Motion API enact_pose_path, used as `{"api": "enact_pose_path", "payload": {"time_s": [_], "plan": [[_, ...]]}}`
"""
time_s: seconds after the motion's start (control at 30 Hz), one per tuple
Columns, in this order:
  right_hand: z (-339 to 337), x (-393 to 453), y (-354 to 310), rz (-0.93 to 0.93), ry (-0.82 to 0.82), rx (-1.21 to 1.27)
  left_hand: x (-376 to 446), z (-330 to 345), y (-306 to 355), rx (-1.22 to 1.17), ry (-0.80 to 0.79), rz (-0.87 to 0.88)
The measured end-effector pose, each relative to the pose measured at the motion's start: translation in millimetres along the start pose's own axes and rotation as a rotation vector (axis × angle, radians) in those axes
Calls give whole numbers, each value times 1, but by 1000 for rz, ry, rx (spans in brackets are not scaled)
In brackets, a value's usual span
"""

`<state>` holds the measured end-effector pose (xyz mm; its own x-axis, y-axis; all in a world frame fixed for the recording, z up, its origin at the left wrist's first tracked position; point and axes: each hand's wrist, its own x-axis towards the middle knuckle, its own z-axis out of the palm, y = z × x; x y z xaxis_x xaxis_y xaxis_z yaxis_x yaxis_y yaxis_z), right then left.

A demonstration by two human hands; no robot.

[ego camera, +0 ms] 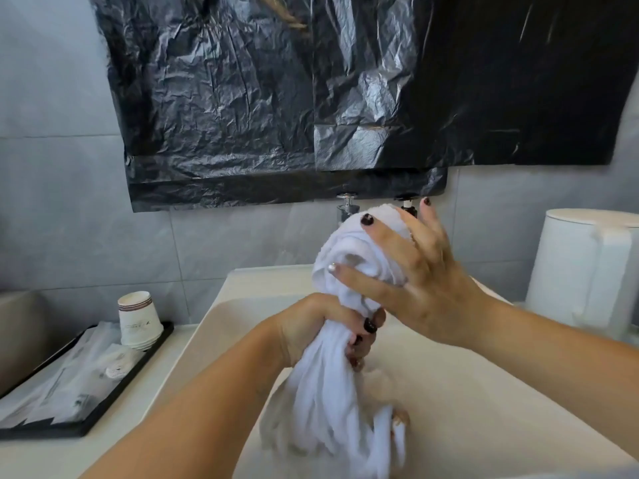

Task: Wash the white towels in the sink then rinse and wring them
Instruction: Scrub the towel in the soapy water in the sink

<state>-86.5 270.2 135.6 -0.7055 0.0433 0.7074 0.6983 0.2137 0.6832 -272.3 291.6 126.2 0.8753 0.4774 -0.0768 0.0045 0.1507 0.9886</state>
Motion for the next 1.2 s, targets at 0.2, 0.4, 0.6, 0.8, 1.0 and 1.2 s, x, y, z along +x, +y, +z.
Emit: {"api": "enact_pose_path", "payload": {"time_s": [0.2, 0.4, 0.6, 0.8, 1.0, 1.2], "plan": [[13, 42, 24, -357, -142, -50, 1, 0, 0, 155, -40, -181], [3, 32, 33, 10, -958, 471, 15, -5, 0, 800, 511, -16], [4, 22, 23, 635, -1631, 857, 27, 17, -15, 1233, 687, 48], [-1, 8, 34, 1023, -1627, 1259, 30, 21, -19, 1310, 765, 226], [-22, 3, 26, 1094, -634, 1448, 25, -4, -8, 497, 924, 231], [5, -9, 1, 84, -504, 238, 9, 8, 0, 167, 411, 51]]}}
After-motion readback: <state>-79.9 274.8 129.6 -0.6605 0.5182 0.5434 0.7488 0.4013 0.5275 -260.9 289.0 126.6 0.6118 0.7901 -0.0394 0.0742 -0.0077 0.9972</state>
